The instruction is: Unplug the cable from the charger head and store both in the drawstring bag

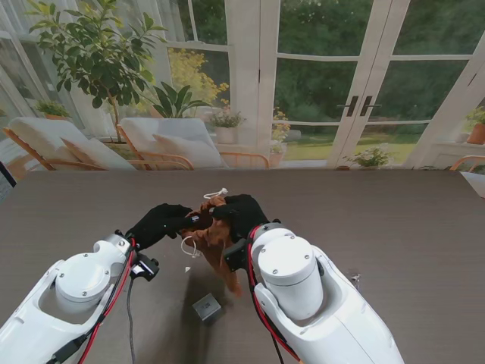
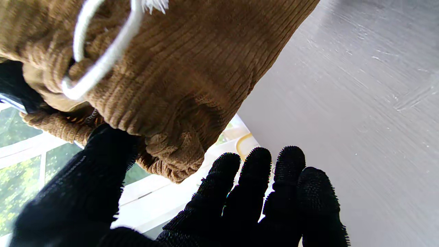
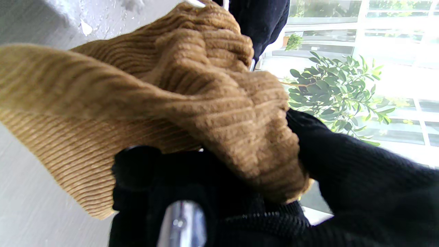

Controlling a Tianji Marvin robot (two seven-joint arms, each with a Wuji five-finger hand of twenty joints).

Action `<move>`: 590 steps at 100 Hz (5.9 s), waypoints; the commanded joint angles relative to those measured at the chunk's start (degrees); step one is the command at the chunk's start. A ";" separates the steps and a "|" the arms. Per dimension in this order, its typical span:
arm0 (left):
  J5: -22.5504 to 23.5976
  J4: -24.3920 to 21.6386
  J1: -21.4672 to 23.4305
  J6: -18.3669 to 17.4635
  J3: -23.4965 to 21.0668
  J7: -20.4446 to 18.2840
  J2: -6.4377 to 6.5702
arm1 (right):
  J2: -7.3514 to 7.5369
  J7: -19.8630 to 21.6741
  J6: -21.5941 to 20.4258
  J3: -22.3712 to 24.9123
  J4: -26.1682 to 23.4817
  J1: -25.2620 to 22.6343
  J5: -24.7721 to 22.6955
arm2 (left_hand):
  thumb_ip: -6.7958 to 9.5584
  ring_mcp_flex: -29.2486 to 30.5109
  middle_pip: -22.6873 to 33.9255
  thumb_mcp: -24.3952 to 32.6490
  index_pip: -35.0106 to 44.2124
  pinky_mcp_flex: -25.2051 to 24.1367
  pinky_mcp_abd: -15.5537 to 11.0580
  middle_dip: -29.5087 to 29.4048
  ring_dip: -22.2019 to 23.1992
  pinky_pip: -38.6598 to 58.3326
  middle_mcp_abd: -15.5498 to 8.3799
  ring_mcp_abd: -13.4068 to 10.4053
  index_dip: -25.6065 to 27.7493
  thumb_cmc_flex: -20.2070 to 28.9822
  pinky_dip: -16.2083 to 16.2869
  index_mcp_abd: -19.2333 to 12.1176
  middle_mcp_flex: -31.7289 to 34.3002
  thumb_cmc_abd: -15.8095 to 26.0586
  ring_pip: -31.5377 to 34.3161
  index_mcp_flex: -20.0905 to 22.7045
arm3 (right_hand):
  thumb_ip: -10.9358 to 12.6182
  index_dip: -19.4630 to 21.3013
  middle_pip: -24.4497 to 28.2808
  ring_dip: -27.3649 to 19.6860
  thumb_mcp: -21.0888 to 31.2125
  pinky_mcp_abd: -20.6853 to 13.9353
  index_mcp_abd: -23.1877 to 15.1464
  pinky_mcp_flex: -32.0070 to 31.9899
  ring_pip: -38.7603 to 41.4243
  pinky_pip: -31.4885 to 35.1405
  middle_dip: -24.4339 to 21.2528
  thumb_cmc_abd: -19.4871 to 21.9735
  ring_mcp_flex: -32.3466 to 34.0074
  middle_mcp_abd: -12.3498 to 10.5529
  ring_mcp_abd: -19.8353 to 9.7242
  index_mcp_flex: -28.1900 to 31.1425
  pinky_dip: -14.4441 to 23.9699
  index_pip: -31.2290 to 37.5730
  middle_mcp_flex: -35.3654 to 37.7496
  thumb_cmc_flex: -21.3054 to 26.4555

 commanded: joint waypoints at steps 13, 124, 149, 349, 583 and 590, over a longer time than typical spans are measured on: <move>-2.22 1.61 -1.75 0.51 1.00 -1.69 -0.35 | 0.31 1.82 -1.11 -0.28 -0.52 -0.39 0.26 | 0.26 2.93 4.06 -0.35 2.98 2.04 -0.14 3.56 2.03 2.32 0.56 2.83 2.91 -0.71 1.28 0.00 2.61 1.11 3.56 3.93 | 0.51 2.15 -0.47 0.51 -0.21 1.11 7.25 27.56 2.87 1.17 1.17 0.03 0.08 4.98 -7.54 -0.67 2.51 2.68 3.89 2.12; 2.87 -0.12 -0.23 -6.25 0.80 9.64 -2.21 | 3.83 8.02 -6.93 -2.43 3.75 1.65 -10.60 | -0.05 38.33 54.36 21.44 61.11 37.21 8.58 34.01 9.34 25.11 -11.41 -8.55 38.45 11.34 5.49 -4.20 29.25 1.26 56.19 16.53 | 1.82 2.28 -0.94 -2.24 -5.34 3.38 0.46 20.44 -1.51 -4.72 1.37 3.75 -0.06 4.96 -2.94 -3.67 3.31 0.71 -1.95 1.00; 3.13 -0.31 -0.17 -6.89 0.37 10.06 -2.25 | 4.59 9.01 -9.05 -3.23 4.48 2.41 -13.87 | 0.21 37.66 54.98 21.13 61.14 37.10 8.29 34.55 9.55 25.27 -11.25 -9.01 39.35 11.34 5.13 -4.17 28.38 1.54 56.97 15.88 | 1.92 2.05 -1.88 -4.94 -7.28 4.08 -1.88 15.03 -6.36 -7.39 0.86 5.34 -0.15 4.99 -0.30 -4.47 4.87 -0.27 -3.98 0.88; 12.12 -8.41 5.23 1.30 -7.69 4.93 -0.38 | 13.40 20.15 -37.35 -4.06 14.54 4.09 -45.36 | 1.62 38.56 55.46 20.55 60.63 38.55 6.37 35.37 8.87 27.18 -11.78 -11.05 39.72 11.13 2.84 -4.63 28.16 1.47 58.22 16.13 | 10.35 -1.81 -20.34 -16.26 -21.28 -0.11 -16.07 -7.70 -51.37 -27.88 -14.00 -2.83 -23.10 2.68 3.99 -23.17 6.92 -35.39 -38.05 -14.07; 11.41 -11.12 8.99 1.82 -9.15 4.93 -0.42 | 12.59 6.59 -42.67 -30.32 34.09 14.06 -63.09 | 0.66 37.52 54.53 18.10 59.03 37.09 6.82 35.40 9.17 26.14 -10.86 -10.29 38.57 12.91 2.97 -4.11 27.21 1.90 57.26 15.01 | 5.05 -2.58 -9.07 -8.70 -9.14 -4.80 -20.94 -1.84 -30.44 -18.05 -2.55 -22.51 -17.09 -2.05 -5.26 -20.45 7.20 -33.86 -37.45 -16.00; 11.41 -11.17 9.03 1.96 -9.10 4.95 -0.43 | 12.65 6.56 -42.46 -30.67 34.12 14.13 -63.39 | 0.65 37.47 54.52 18.03 59.01 37.05 6.81 35.40 9.18 26.11 -10.86 -10.25 38.51 12.90 3.00 -4.12 27.21 2.08 57.21 15.11 | 5.04 -2.67 -9.26 -8.69 -9.22 -4.77 -20.81 -2.25 -30.56 -18.28 -2.59 -22.32 -17.37 -1.94 -5.26 -20.66 7.20 -34.05 -37.78 -16.24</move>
